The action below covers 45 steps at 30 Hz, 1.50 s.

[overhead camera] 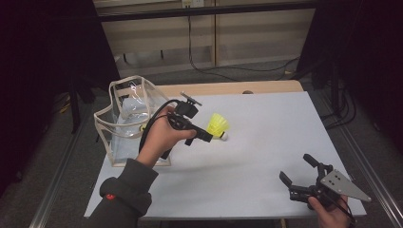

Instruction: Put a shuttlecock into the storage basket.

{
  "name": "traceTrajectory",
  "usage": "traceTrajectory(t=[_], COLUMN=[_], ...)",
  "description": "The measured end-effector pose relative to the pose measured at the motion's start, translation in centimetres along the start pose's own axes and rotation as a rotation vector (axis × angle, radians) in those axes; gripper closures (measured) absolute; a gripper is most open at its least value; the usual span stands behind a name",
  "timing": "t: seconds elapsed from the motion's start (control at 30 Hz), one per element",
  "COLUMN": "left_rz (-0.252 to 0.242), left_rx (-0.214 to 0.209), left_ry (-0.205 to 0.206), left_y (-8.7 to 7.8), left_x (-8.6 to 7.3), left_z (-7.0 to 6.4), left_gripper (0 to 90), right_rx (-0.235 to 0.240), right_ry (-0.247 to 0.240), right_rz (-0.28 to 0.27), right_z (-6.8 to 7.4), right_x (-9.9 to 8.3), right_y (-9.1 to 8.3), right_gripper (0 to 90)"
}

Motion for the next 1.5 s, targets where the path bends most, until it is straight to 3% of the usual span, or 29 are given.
traceTrajectory(t=[1.5], left_rz=[-0.034], left_rx=[0.064], left_ry=[-0.021], left_y=[-4.0], left_x=[3.0], left_z=[1.3], left_gripper=[64.6], right_rx=[0.002], right_ry=[0.003], right_rz=[0.001], right_z=[0.0], right_x=[0.0], right_y=[0.0], right_gripper=[1.0])
Point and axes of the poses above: each handheld gripper's, and its own axes: y roughly forward along the jaws, x roughly out of its top, z roughly to its left, the point moved 10 cm from there along y, roughly forward along the jaws, and after that the axes turned 13 degrees about -z, right-handed, at the moved point
